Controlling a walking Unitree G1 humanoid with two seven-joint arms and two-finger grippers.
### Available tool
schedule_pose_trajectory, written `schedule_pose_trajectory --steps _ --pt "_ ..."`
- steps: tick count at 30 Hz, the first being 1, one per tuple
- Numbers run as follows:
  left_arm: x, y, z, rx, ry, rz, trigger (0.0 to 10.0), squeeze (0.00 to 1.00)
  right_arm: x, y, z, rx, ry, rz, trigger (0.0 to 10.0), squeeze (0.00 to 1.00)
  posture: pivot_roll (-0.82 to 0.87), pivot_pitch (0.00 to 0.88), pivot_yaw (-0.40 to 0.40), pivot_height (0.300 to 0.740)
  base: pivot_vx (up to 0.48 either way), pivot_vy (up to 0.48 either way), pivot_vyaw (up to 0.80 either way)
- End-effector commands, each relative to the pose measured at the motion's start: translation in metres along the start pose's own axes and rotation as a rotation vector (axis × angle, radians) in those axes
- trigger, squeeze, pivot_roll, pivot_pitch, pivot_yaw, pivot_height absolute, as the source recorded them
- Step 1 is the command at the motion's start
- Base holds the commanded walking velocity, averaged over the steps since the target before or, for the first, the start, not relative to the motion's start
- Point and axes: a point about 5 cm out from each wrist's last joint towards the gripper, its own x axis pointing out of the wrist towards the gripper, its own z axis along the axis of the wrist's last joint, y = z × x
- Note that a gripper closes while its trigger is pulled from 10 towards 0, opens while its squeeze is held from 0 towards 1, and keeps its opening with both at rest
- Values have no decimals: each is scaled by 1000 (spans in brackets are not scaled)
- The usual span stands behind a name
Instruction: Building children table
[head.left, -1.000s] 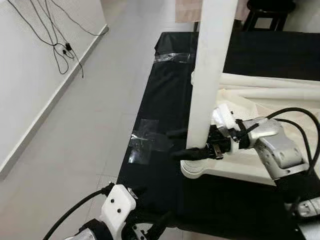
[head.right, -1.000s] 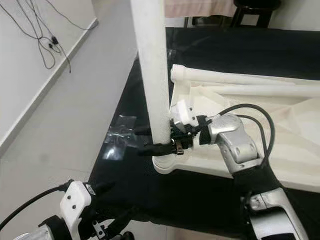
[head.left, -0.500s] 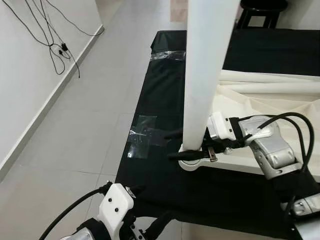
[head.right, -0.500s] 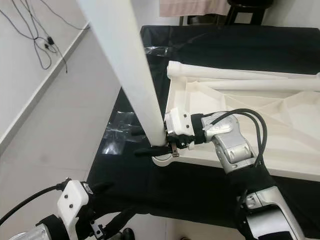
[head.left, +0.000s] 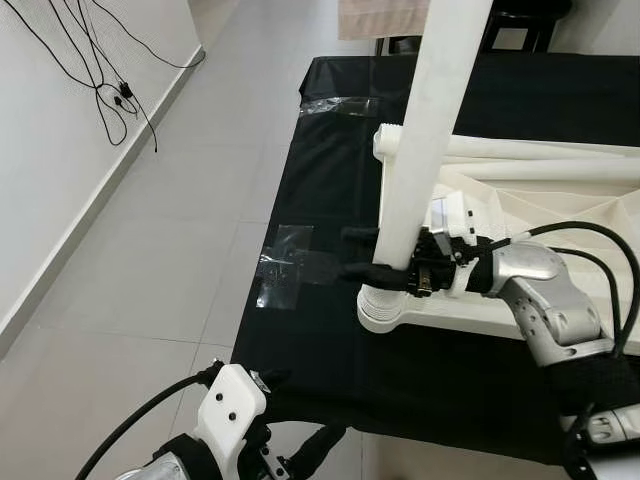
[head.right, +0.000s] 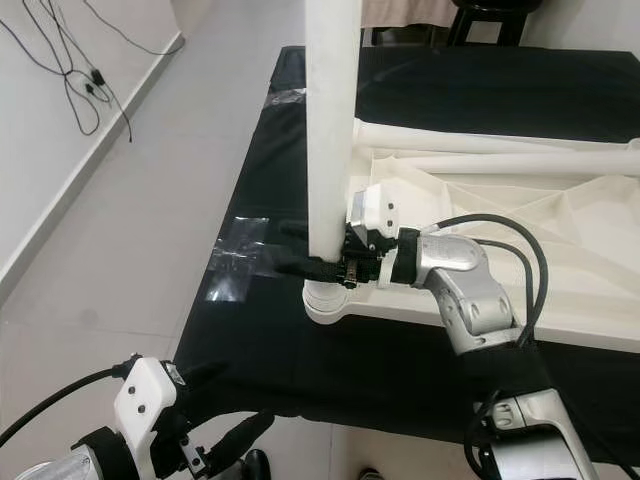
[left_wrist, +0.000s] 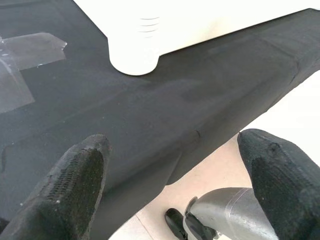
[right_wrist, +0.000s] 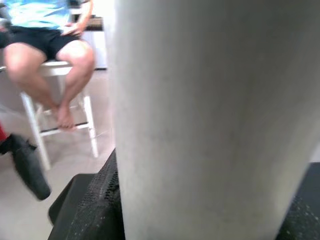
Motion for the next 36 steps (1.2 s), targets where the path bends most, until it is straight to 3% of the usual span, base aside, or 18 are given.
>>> schedule_pose_trajectory --steps 1,5,14,19,26,32,36 --pt "-2 -1 -5 -22 28 -4 10000 0 -8 3 -35 128 123 -76 10000 0 62 249 65 740 0 0 0" --pt "-2 -1 -6 -25 29 -4 10000 0 -4 4 -37 170 99 -155 10000 0 59 242 66 740 0 0 0" --pt "-3 -2 -7 -31 31 -6 10000 0 -1 16 -42 176 118 -170 10000 0 54 233 66 740 0 0 0" --pt "-2 -2 -8 -33 31 -9 10000 0 -2 23 -47 106 189 -119 10000 0 55 229 67 740 0 0 0" --pt "-2 -2 -7 -34 30 -11 10000 0 1 21 -46 70 248 -101 10000 0 57 234 66 740 0 0 0" --pt "-1 -3 -6 -37 27 -13 10000 0 2 29 -45 54 280 40 10000 0 57 244 68 740 0 0 0" --pt "-2 -4 -5 -40 26 -17 10000 0 2 15 -43 51 302 99 10000 0 61 250 68 740 0 0 0"
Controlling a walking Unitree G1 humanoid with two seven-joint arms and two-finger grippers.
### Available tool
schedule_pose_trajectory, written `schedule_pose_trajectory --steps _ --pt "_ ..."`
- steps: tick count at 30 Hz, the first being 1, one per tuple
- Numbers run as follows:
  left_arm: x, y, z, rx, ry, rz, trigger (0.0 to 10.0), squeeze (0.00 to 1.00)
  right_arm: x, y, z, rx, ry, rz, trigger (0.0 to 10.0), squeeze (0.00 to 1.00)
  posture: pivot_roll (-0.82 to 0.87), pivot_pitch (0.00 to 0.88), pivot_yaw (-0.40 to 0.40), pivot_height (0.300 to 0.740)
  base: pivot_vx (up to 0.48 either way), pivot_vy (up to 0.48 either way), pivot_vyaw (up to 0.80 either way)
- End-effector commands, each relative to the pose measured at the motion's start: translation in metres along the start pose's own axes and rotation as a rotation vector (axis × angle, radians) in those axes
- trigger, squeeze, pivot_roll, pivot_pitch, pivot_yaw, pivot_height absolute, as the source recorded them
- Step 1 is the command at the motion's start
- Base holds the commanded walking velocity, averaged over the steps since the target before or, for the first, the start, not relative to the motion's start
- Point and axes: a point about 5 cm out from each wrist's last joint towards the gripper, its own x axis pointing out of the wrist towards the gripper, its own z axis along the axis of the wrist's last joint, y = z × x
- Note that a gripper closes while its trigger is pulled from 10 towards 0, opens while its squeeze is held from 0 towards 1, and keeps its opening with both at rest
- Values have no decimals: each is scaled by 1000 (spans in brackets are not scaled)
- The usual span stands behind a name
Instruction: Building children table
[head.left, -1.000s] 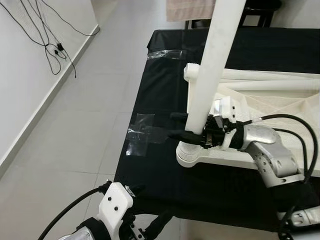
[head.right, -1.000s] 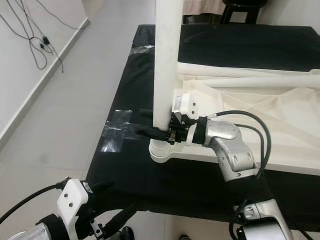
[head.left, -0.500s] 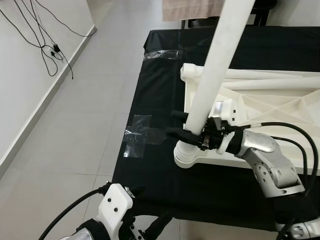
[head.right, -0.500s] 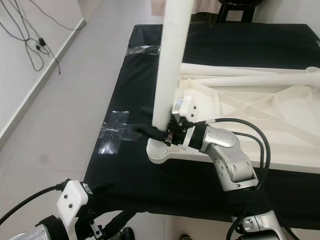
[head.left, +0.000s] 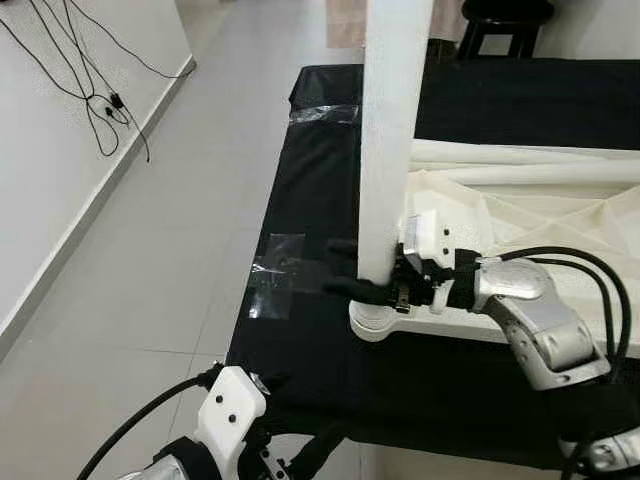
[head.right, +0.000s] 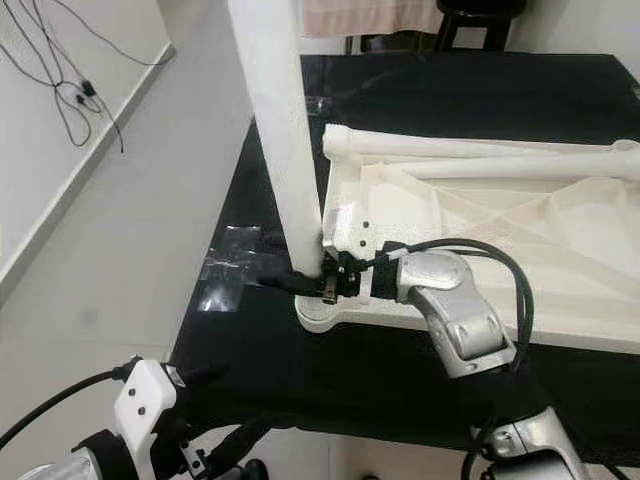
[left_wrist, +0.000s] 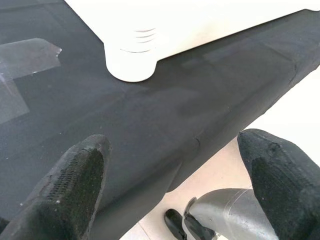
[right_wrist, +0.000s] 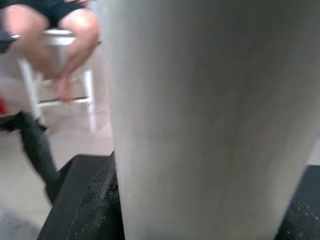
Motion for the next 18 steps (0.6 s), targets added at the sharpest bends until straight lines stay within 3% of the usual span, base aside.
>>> schedule_pose_trajectory --steps 1,6,8,10,13,18 --pt "-1 -3 -4 -26 21 -13 10000 0 -8 0 -45 165 171 -14 10000 0 61 250 68 740 0 0 0" --pt "-2 -4 -3 -27 21 -12 10000 0 -5 -18 -45 230 151 -99 10000 0 69 254 62 740 0 0 0" --pt "-2 -5 -2 -28 20 -8 10000 0 -2 -28 -50 334 142 -212 10000 0 74 262 57 740 0 0 0" --pt "-2 -5 -2 -28 20 -8 10000 0 -2 -28 -50 334 142 -212 10000 0 74 262 57 740 0 0 0" --pt "-2 -5 -2 -29 18 -6 10000 0 -1 -26 -61 439 162 -296 10000 0 69 265 55 740 0 0 0" --pt "-2 -5 -2 -31 17 -6 10000 0 -4 -20 -68 472 149 -338 10000 0 64 266 56 740 0 0 0"
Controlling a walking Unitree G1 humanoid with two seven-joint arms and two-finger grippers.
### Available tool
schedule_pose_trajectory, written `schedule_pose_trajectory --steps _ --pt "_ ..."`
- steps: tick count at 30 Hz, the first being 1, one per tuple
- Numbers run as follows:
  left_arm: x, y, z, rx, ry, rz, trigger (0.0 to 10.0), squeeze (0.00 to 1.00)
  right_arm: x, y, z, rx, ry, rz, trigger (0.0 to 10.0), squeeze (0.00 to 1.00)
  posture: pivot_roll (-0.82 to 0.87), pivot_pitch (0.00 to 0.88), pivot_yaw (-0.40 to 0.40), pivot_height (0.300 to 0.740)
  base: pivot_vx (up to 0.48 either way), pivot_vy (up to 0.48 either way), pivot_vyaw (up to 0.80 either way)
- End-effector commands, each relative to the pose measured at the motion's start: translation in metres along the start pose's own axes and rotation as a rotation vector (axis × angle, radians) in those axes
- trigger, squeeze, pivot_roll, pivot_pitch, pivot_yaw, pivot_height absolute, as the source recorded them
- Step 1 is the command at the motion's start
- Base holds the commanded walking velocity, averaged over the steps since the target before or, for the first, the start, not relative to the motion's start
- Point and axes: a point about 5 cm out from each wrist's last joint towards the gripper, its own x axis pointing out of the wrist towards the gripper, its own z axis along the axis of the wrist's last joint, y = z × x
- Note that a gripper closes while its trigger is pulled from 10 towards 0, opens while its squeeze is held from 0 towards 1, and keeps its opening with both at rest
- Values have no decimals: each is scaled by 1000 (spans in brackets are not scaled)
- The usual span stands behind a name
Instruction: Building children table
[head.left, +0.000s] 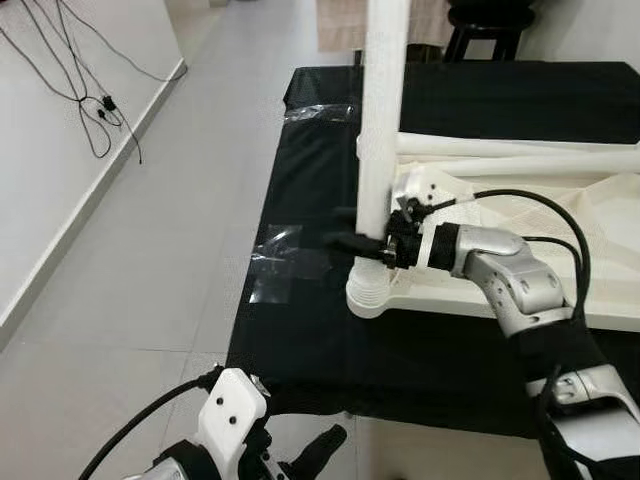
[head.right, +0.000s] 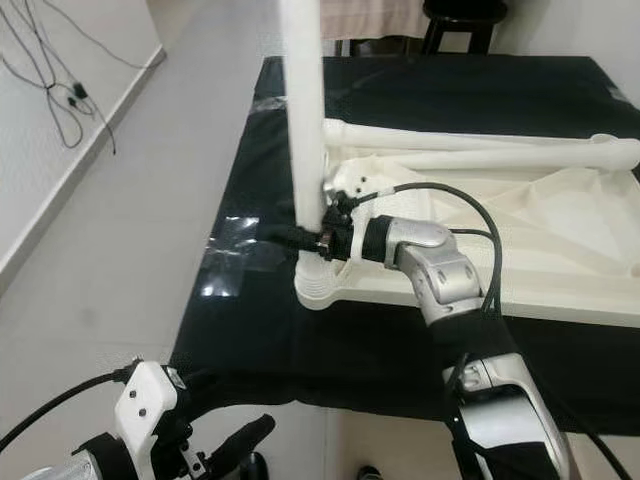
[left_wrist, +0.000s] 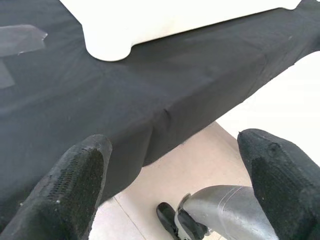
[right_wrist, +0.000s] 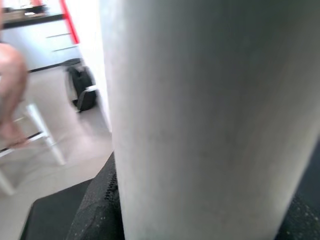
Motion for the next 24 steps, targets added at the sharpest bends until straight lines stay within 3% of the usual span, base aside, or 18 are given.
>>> schedule_pose_trajectory --steps 1,6,13,24 --pt "-1 -3 -1 -11 9 -8 10000 0 -7 4 -51 142 177 -32 10000 0 64 266 56 740 0 0 0" --pt "-1 -2 -1 -12 10 -10 10000 0 -12 17 -51 102 11 -20 10000 0 61 264 61 740 0 0 0" --pt "-1 -2 -1 -12 12 -11 10000 0 -9 24 -46 42 -94 -39 10000 0 63 263 61 740 0 0 0" --pt "-1 -2 -2 -12 13 -8 10000 0 -11 27 -51 -67 -90 -26 10000 0 67 267 57 740 0 0 0"
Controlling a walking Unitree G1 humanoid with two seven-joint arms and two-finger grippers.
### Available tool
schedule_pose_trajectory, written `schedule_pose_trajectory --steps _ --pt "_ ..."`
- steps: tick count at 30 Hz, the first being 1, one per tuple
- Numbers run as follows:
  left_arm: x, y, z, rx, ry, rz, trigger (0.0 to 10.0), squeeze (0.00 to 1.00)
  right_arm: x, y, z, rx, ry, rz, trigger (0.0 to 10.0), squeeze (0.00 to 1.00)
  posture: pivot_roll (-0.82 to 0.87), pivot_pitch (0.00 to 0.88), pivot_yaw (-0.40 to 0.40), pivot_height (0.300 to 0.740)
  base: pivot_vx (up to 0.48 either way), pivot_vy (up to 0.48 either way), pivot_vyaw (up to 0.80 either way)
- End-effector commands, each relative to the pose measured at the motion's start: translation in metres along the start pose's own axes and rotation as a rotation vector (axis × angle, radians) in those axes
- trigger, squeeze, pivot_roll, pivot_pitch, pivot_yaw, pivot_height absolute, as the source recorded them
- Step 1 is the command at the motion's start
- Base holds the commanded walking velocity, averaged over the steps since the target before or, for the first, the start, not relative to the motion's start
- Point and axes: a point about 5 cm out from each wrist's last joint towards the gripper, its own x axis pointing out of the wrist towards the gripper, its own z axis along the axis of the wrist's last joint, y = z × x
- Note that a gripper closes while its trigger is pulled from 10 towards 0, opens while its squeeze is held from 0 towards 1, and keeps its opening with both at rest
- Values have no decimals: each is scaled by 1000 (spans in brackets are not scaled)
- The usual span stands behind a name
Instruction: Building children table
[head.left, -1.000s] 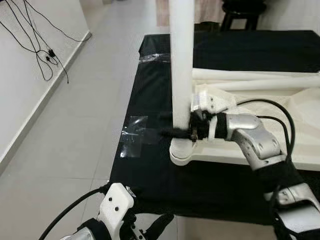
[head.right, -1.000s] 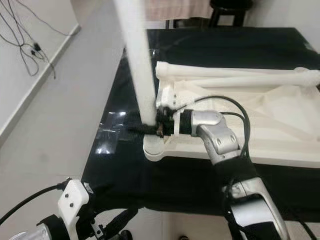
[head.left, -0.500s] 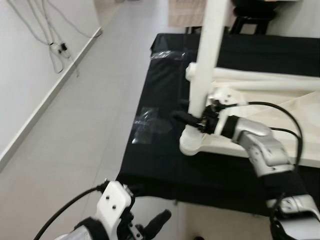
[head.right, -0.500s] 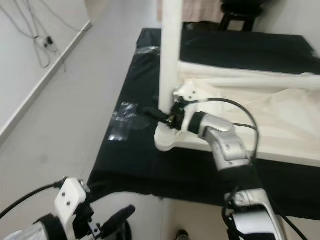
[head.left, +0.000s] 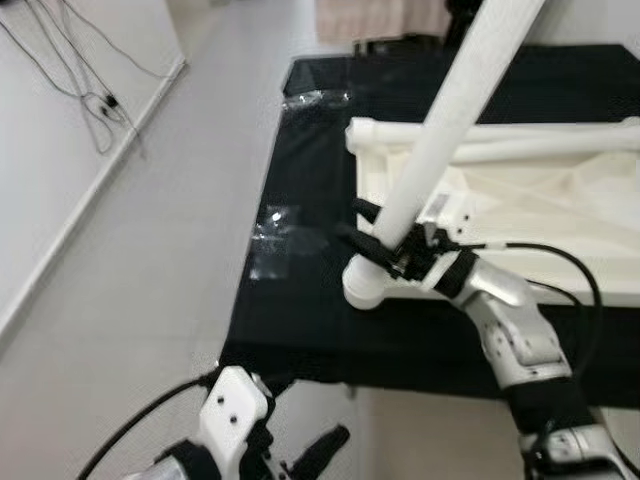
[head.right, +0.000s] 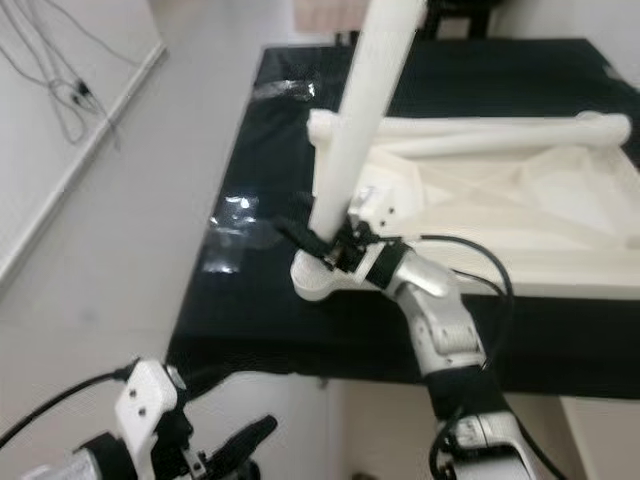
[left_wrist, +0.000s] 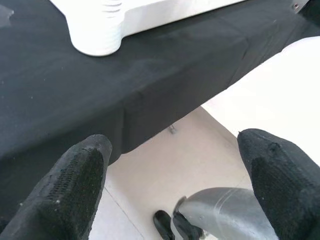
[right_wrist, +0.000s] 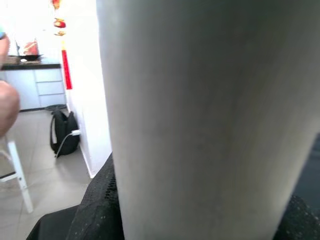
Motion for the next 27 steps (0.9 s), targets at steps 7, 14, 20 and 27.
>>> schedule_pose_trajectory --steps 7,14,20,27 --pt "-3 -2 -3 -9 23 -5 10000 0 -15 11 -47 -35 286 114 10000 0 71 269 57 740 0 0 0" --pt "-2 -3 -3 -12 22 -6 10000 0 -8 -1 -37 -44 380 180 10000 0 65 266 52 740 0 0 0" --pt "-2 -4 -3 -16 20 -8 10000 0 2 -19 -33 129 404 30 10000 0 62 260 50 740 0 0 0" --pt "-3 -6 -3 -17 19 -9 10000 0 3 -18 -45 171 422 -9 10000 0 65 254 49 740 0 0 0"
